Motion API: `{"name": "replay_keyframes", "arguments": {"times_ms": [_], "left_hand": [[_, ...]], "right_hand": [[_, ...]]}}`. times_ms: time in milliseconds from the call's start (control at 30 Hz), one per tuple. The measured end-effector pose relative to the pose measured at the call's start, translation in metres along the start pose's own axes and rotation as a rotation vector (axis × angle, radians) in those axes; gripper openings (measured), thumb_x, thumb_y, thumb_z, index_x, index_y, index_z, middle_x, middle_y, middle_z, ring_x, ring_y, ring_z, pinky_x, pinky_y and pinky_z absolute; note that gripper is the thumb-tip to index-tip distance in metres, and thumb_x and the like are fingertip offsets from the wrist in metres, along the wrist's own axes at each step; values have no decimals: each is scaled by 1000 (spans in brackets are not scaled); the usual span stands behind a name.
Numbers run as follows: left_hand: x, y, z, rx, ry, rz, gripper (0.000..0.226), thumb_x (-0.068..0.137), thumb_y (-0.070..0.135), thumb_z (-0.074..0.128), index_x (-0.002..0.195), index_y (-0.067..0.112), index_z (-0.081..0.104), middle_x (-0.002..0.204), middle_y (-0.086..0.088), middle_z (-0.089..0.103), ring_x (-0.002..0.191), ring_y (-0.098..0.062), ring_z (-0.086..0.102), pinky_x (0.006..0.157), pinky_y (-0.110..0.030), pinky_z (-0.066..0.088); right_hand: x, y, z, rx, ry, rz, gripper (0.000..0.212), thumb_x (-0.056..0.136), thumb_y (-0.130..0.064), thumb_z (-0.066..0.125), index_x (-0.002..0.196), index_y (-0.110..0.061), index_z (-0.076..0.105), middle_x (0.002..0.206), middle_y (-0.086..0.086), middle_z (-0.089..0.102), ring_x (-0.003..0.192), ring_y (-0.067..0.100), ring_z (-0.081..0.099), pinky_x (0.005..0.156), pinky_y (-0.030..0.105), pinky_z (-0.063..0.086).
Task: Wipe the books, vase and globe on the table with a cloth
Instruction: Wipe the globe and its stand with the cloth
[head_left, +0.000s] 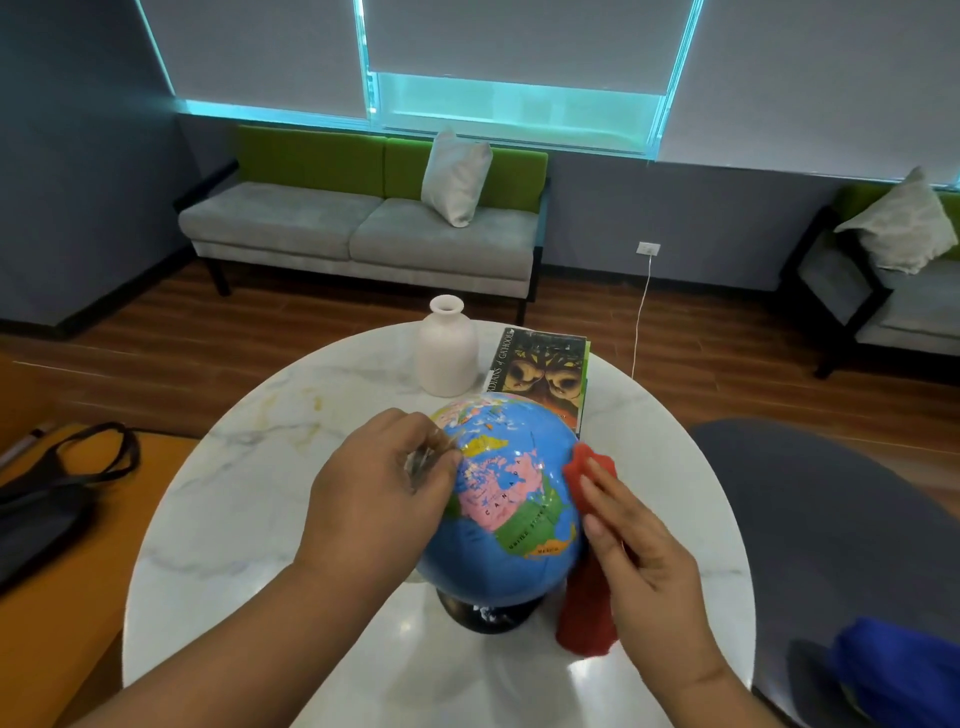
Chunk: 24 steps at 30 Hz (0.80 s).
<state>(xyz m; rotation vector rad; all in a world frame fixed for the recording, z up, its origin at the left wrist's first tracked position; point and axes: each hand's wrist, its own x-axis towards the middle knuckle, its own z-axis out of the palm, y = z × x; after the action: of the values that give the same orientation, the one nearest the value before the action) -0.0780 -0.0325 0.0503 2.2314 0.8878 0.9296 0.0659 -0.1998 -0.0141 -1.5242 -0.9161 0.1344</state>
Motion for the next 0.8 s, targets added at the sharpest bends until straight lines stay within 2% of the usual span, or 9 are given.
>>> {"name": "replay_keyframes", "arguments": {"times_ms": [67, 133, 200, 300, 400, 500, 567, 700, 800], "left_hand": [[0, -1, -1, -11, 9, -14, 17, 74, 41, 59, 87, 30, 57, 80, 10, 60, 80, -12, 59, 67, -40, 56], [0, -1, -1, -13, 3, -19, 17, 74, 41, 58, 87, 30, 56, 79, 10, 59, 80, -12, 60, 66, -39, 56], [0, 0, -1, -2, 5, -22, 16, 74, 41, 58, 85, 29, 57, 79, 10, 59, 79, -12, 60, 66, -39, 56], [0, 3, 0, 13, 0, -20, 15, 74, 41, 58, 79, 27, 60, 79, 10, 59, 80, -13, 60, 66, -39, 56], [-3, 7, 1, -15, -1, -33, 14, 73, 39, 58, 81, 28, 61, 82, 10, 59, 82, -13, 60, 68, -43, 56], [-3, 10, 3, -43, -1, -50, 16, 73, 40, 58, 85, 30, 59, 83, 10, 59, 83, -14, 60, 69, -43, 56], [-1, 10, 3, -28, 7, -52, 17, 72, 40, 58, 85, 29, 59, 82, 10, 59, 82, -15, 60, 68, -40, 55], [-5, 12, 3, -5, 0, -41, 15, 73, 39, 58, 80, 26, 62, 83, 10, 59, 81, -11, 59, 69, -38, 55], [-9, 14, 2, -6, -3, -9, 11, 75, 37, 61, 81, 27, 64, 83, 11, 59, 82, -9, 58, 70, -39, 56]], "right_hand": [[-7, 8, 1, 221, 32, 258, 35, 94, -8, 54, 123, -25, 63, 128, -16, 61, 129, 7, 49, 107, 22, 36], [-13, 9, 5, 276, 54, 332, 39, 94, -9, 52, 125, -32, 61, 129, -18, 60, 129, 6, 48, 108, 26, 36], [-15, 1, 10, 190, 33, 190, 40, 96, -16, 54, 128, -40, 58, 137, -18, 54, 135, 5, 41, 112, 26, 31], [-8, -11, 17, -127, -157, -163, 40, 96, -26, 50, 132, -42, 52, 144, -18, 45, 146, 17, 21, 117, 32, 21], [-3, -13, 23, -246, -246, -273, 37, 98, -37, 44, 133, -48, 48, 146, -23, 41, 148, 21, 13, 118, 47, 14], [-2, -9, 21, -62, -87, -130, 40, 99, -29, 46, 135, -46, 48, 147, -19, 41, 146, 15, 20, 118, 36, 20], [3, -7, 19, 33, -11, 28, 43, 98, -24, 46, 135, -45, 48, 146, -18, 44, 142, 8, 29, 117, 37, 26], [7, -22, 19, -340, -22, -166, 38, 97, -33, 41, 132, -46, 51, 139, -27, 47, 124, 10, 39, 107, 16, 27], [15, -29, 17, -408, -73, -221, 34, 96, -36, 42, 125, -44, 58, 133, -27, 51, 117, 10, 38, 101, 12, 29]]}}
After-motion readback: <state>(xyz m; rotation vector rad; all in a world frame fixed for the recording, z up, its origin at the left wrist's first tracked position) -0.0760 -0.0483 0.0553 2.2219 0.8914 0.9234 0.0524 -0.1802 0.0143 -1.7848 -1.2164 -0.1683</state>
